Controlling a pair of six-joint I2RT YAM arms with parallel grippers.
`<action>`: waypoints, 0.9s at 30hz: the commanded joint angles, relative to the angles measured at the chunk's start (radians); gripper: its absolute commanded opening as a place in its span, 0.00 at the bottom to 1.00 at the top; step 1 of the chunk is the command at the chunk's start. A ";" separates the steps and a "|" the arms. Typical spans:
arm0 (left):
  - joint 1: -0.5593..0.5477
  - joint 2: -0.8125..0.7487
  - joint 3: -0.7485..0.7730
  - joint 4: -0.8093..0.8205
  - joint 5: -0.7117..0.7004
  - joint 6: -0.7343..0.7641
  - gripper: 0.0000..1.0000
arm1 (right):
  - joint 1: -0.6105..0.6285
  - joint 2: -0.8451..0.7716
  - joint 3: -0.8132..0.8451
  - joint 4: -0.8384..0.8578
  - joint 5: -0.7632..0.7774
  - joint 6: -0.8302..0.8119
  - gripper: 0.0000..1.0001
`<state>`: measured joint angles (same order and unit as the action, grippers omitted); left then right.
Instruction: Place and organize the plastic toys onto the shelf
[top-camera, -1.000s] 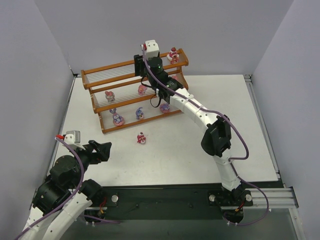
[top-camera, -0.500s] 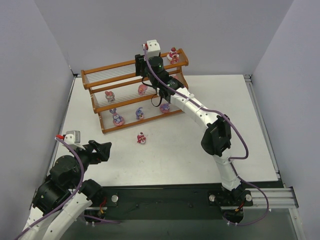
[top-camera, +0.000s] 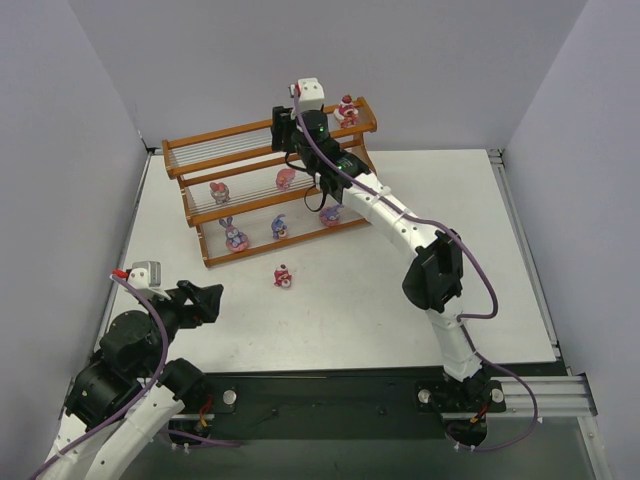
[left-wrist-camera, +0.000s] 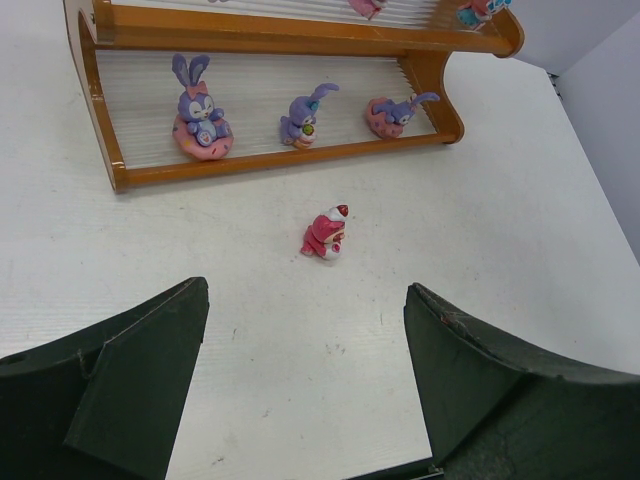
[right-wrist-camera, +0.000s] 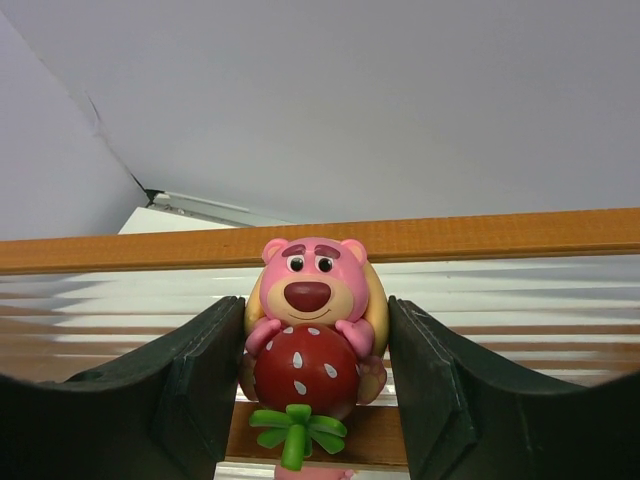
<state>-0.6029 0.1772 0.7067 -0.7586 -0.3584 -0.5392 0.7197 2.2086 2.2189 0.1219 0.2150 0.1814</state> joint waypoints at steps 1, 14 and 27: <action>-0.005 -0.001 0.004 0.030 0.001 0.007 0.89 | 0.018 0.019 0.071 -0.051 -0.011 0.033 0.39; -0.005 -0.004 0.004 0.030 0.001 0.005 0.89 | 0.026 0.048 0.096 -0.061 0.011 0.020 0.48; -0.005 -0.008 0.004 0.027 -0.001 0.005 0.89 | 0.023 0.054 0.068 0.001 0.004 -0.013 0.68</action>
<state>-0.6029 0.1768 0.7063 -0.7586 -0.3584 -0.5396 0.7349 2.2421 2.2776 0.0788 0.2115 0.1799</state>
